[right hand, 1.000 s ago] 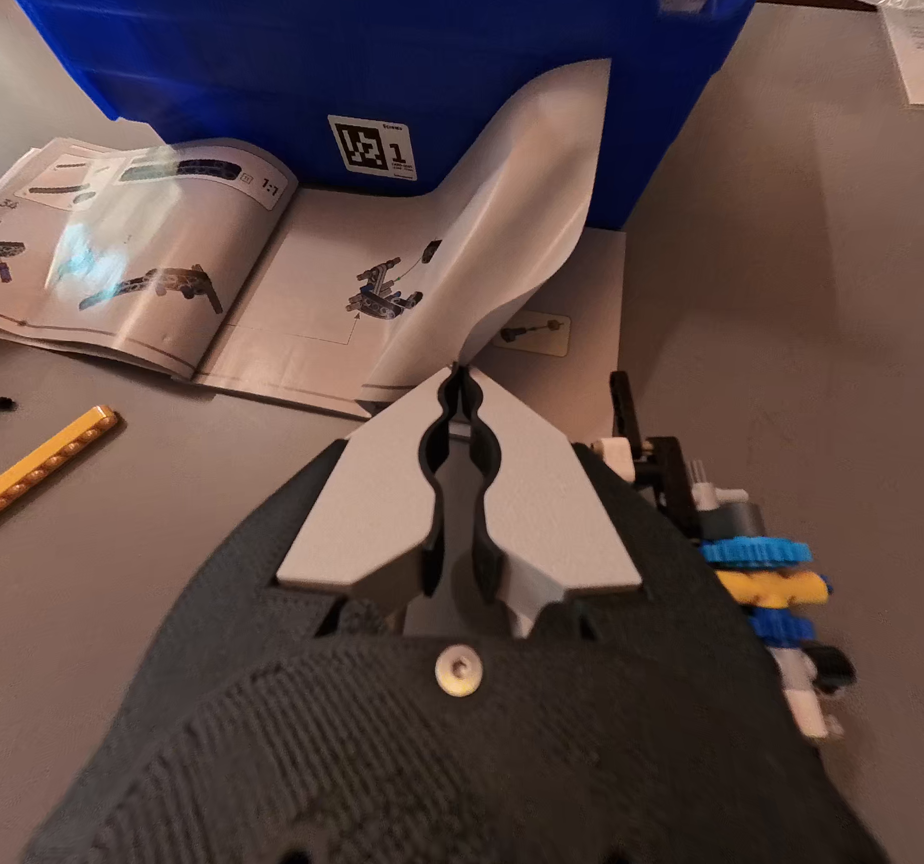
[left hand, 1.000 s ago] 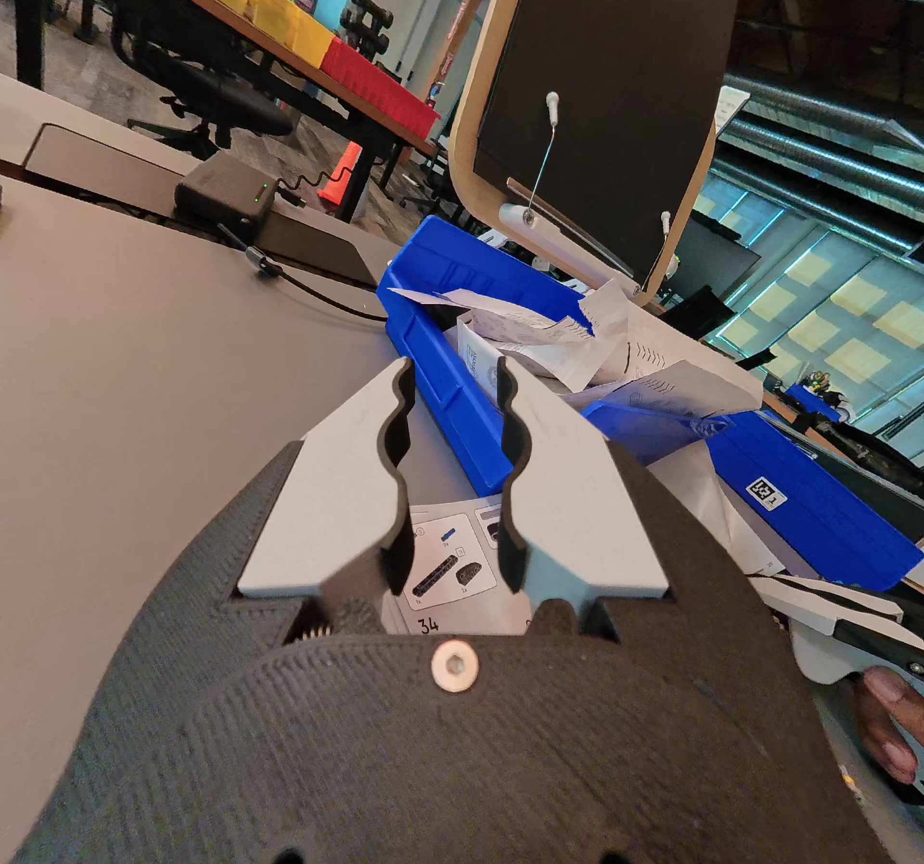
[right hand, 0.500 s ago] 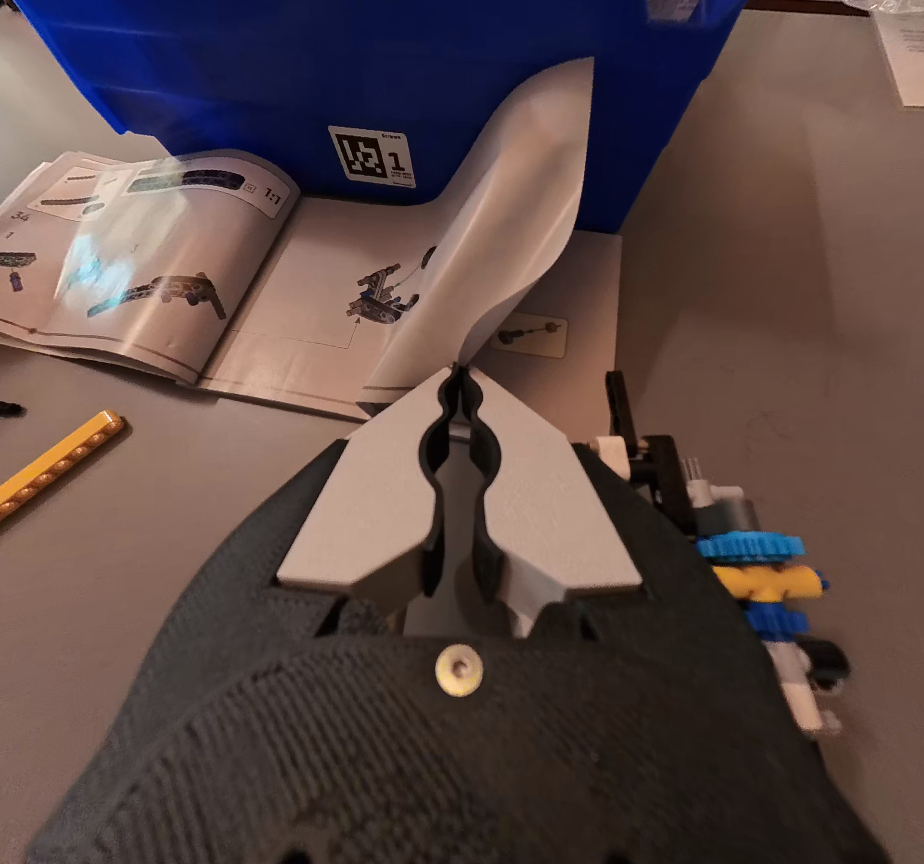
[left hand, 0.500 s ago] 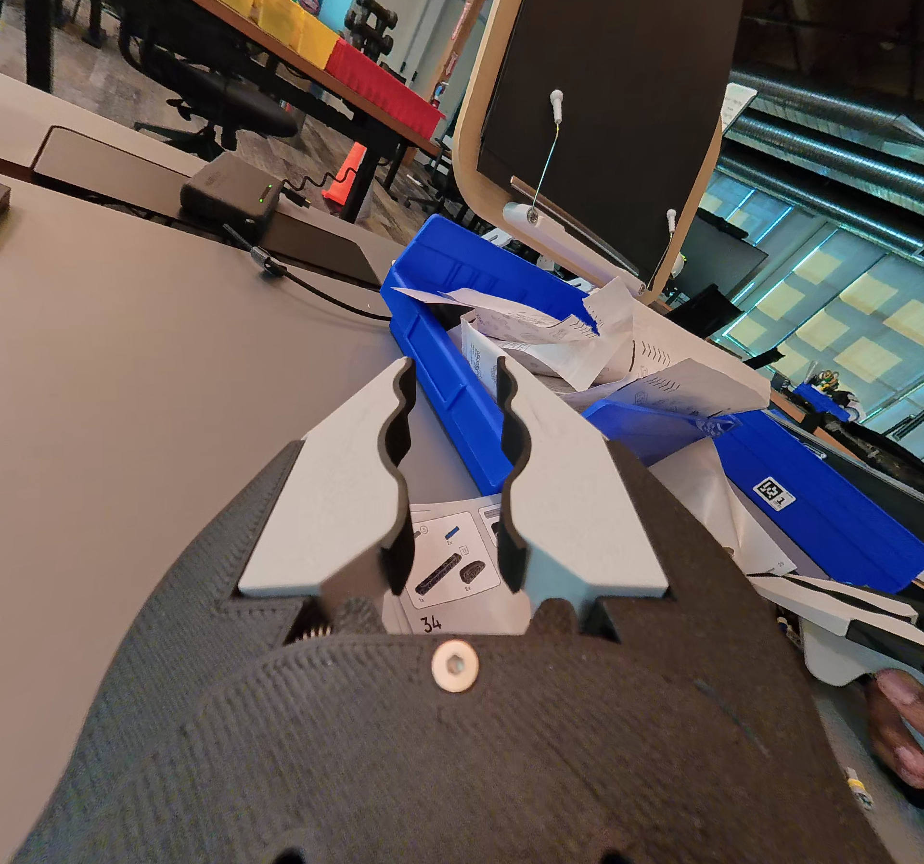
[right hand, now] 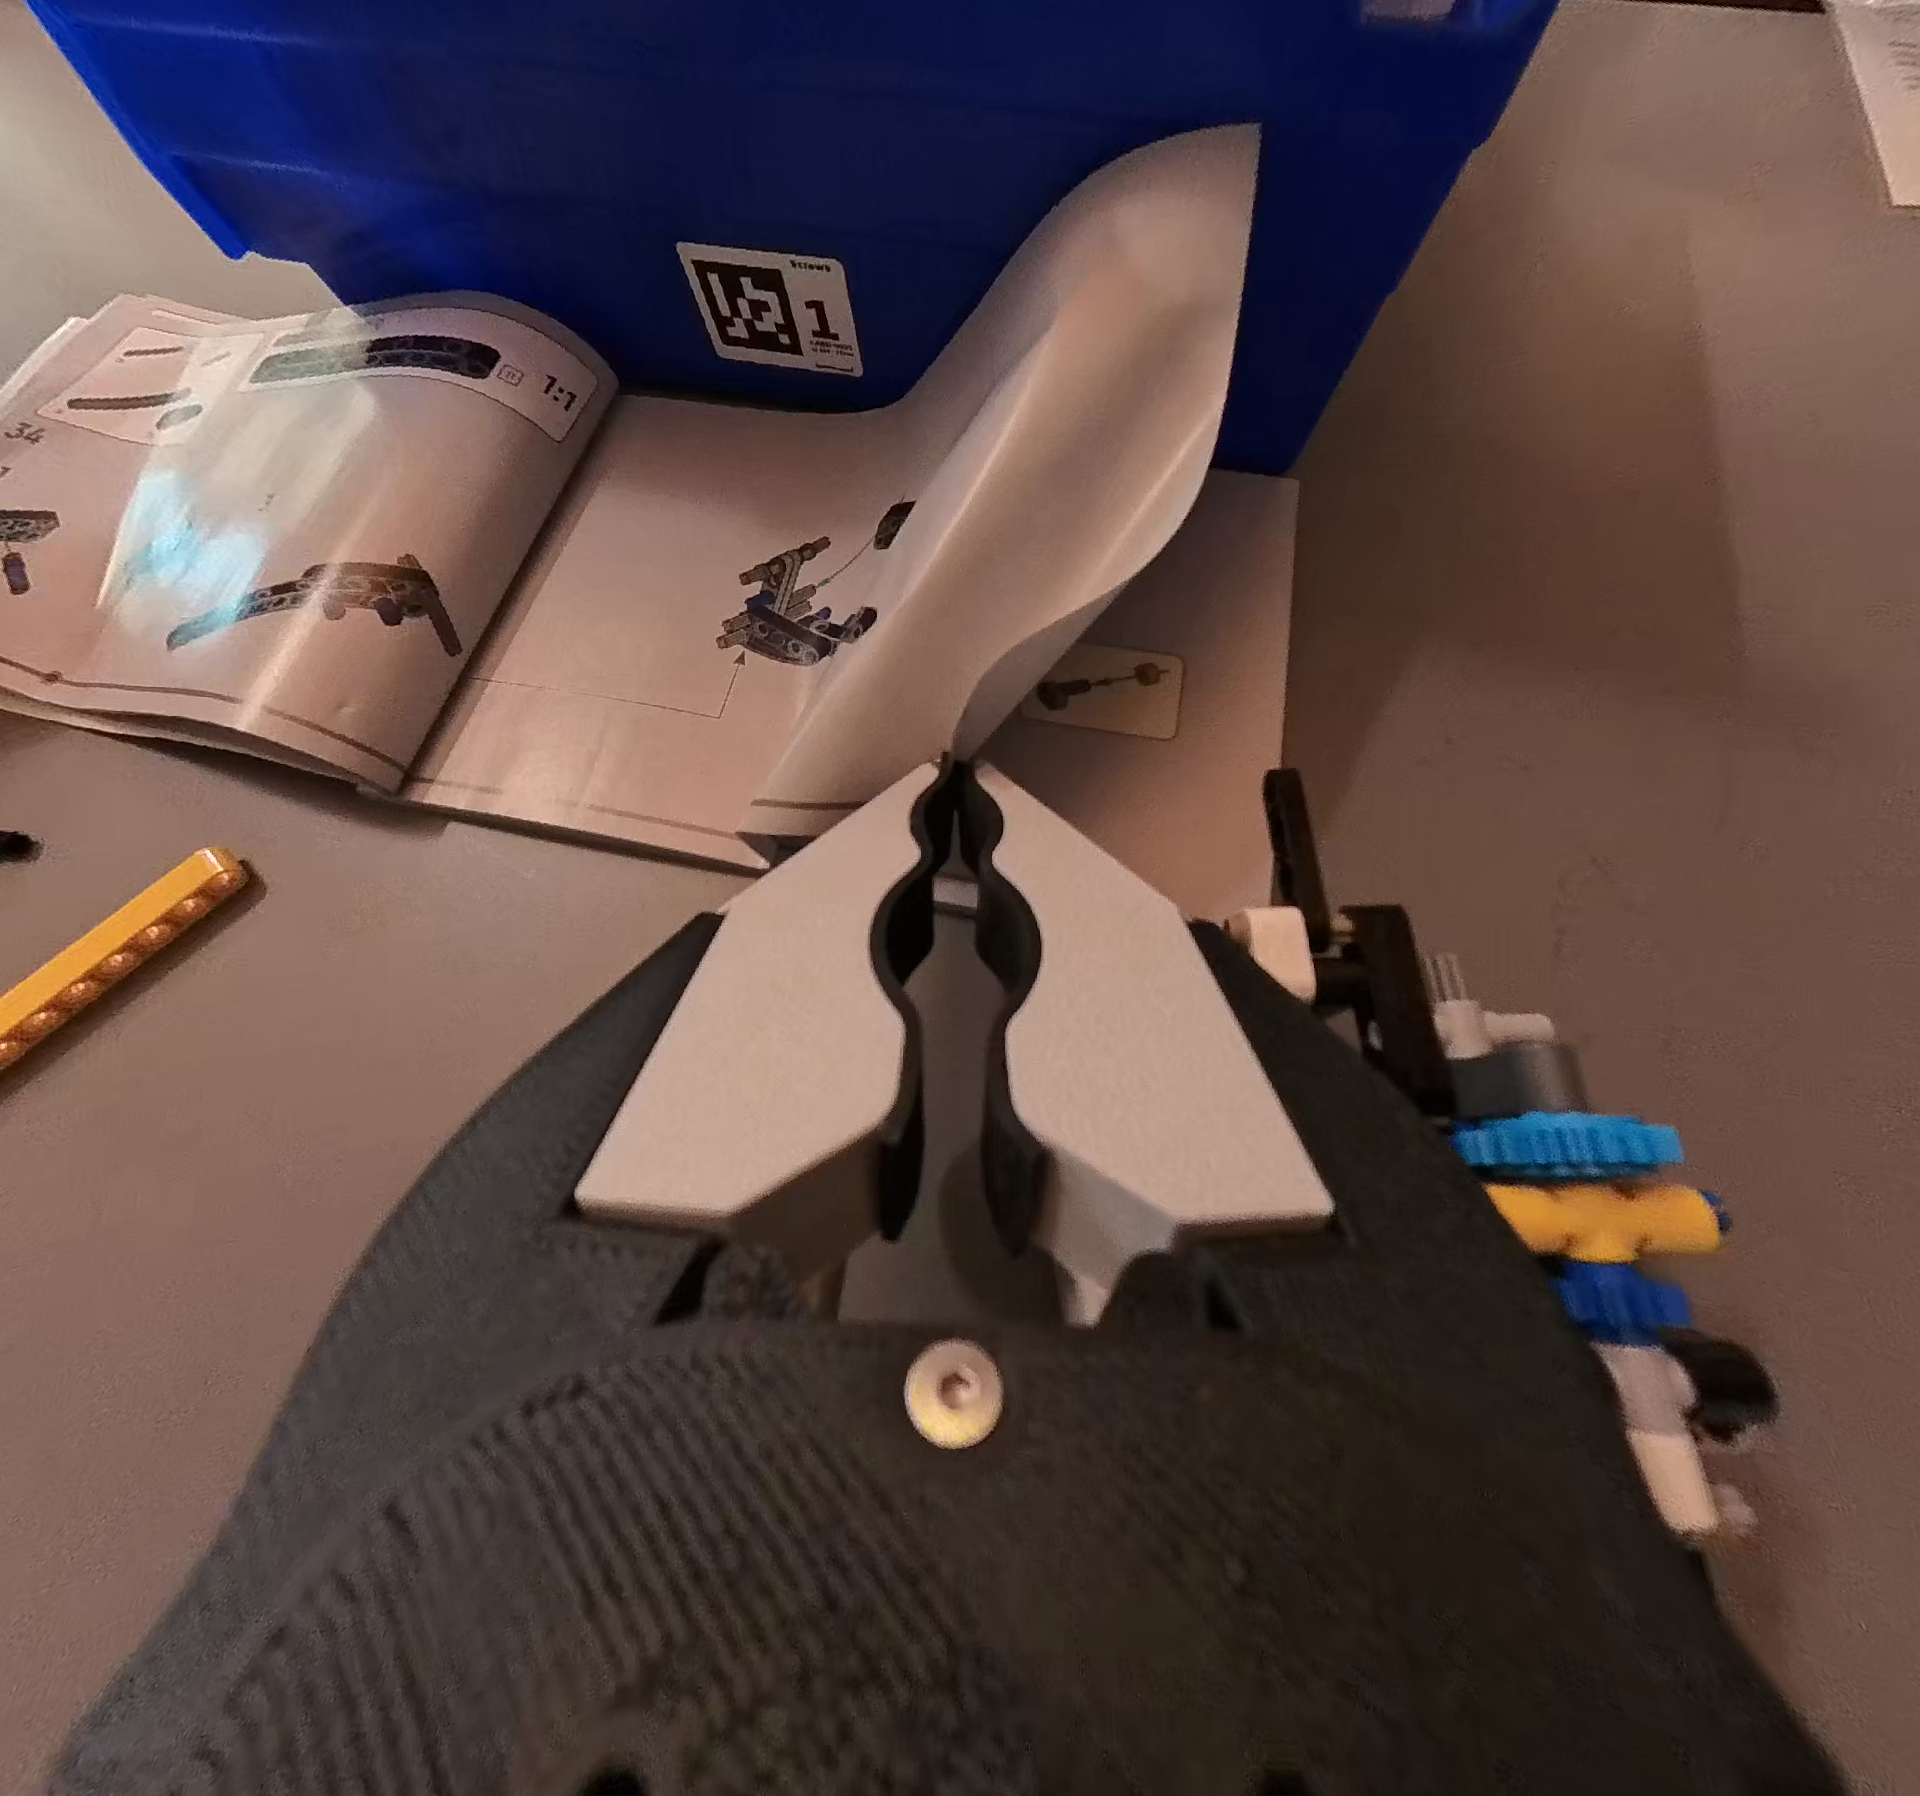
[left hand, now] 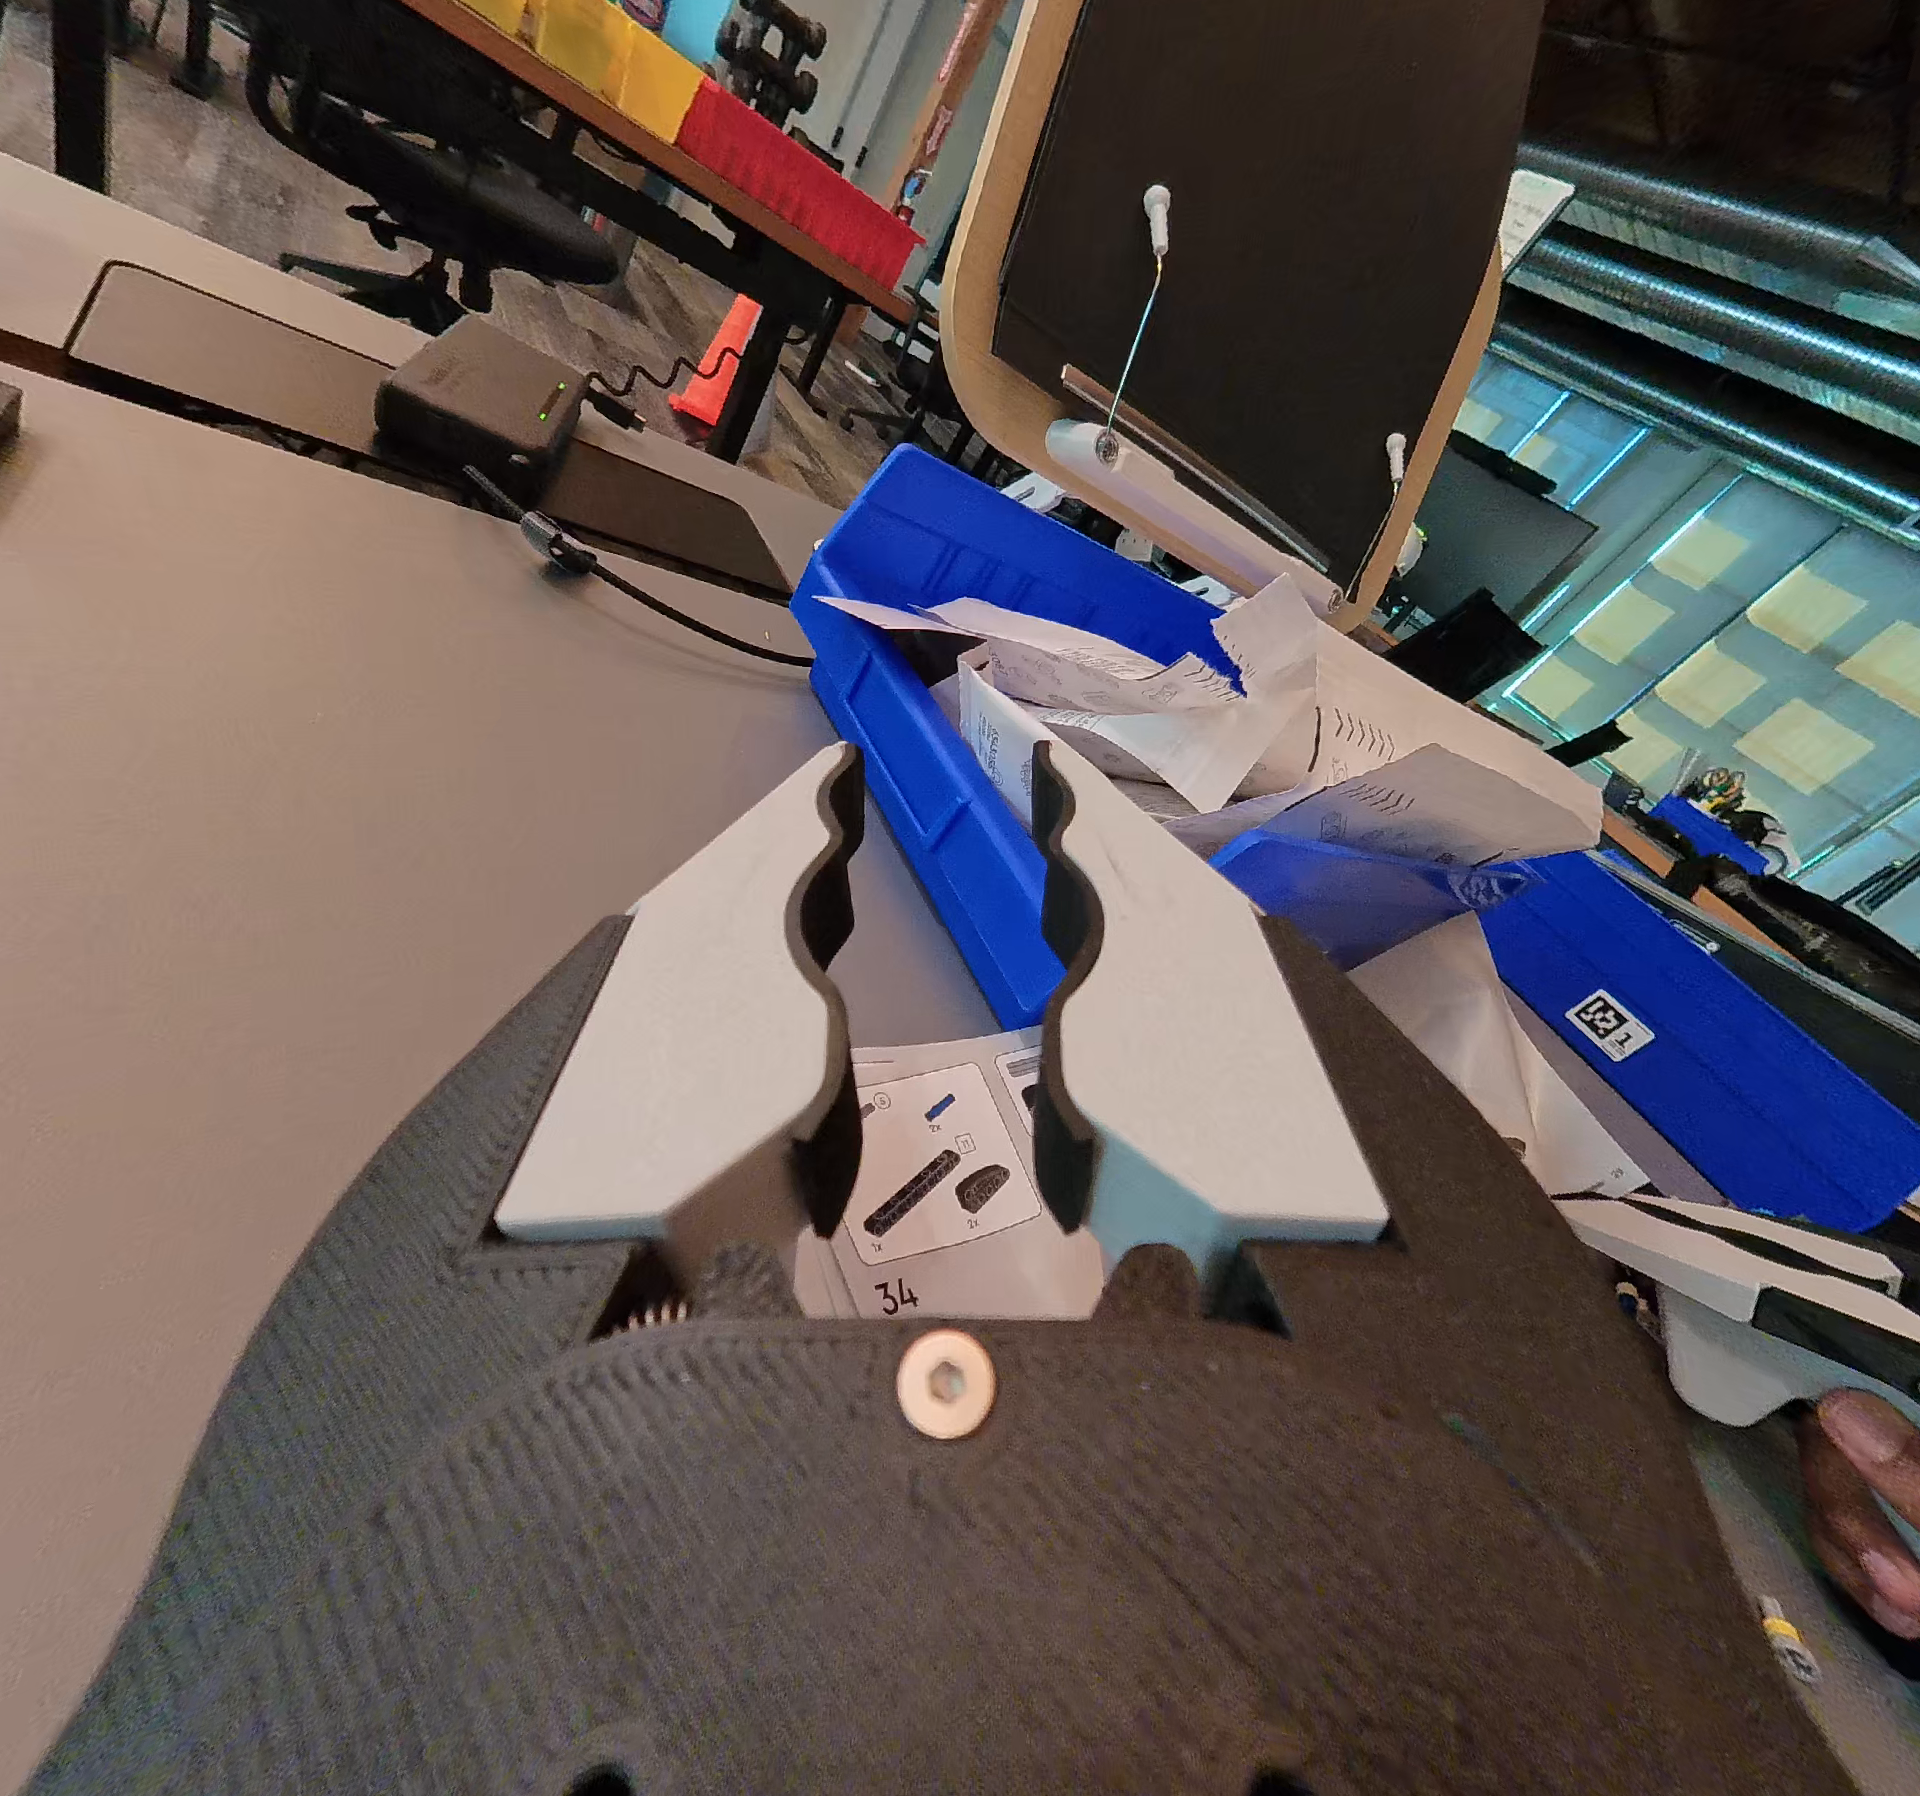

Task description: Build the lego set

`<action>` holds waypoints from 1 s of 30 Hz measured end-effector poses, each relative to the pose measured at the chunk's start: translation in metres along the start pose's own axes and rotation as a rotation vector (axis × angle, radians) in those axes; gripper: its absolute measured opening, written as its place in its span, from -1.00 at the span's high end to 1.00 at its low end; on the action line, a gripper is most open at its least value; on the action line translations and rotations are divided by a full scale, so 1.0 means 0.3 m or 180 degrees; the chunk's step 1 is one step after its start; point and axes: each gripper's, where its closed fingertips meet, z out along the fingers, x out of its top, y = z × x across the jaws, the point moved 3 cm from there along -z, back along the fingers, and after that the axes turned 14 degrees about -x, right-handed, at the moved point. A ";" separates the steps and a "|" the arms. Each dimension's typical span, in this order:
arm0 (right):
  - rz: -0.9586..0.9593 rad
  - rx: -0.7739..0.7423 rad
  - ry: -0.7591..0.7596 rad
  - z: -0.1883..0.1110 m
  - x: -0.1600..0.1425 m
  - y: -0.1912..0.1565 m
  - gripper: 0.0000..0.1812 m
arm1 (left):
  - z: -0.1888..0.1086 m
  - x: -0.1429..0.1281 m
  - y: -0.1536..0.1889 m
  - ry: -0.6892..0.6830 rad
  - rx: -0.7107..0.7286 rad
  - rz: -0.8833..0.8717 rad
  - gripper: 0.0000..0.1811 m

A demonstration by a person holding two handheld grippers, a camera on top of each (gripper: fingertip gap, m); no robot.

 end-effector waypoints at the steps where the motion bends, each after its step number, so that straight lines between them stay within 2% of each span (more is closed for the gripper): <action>1: -0.0002 0.0000 -0.0003 0.000 0.000 0.000 1.00 | 0.000 0.000 0.000 -0.0001 0.0001 0.0002 0.66; 17: -0.0046 0.0000 0.0010 -0.003 0.000 -0.006 1.00 | -0.001 0.002 -0.001 0.0004 0.0002 0.0005 0.66; 19: -0.0254 -0.0002 0.0154 -0.018 0.008 -0.030 1.00 | -0.004 0.005 -0.004 0.0024 0.0002 -0.0007 0.66; 24: -0.1243 -0.0333 0.0539 -0.047 0.011 -0.143 1.00 | -0.007 0.010 -0.006 0.0069 -0.0012 -0.0045 0.66; 30: -0.1663 -0.0255 0.0726 -0.054 0.010 -0.239 1.00 | 0.002 -0.005 -0.004 0.0005 0.0018 -0.0001 0.67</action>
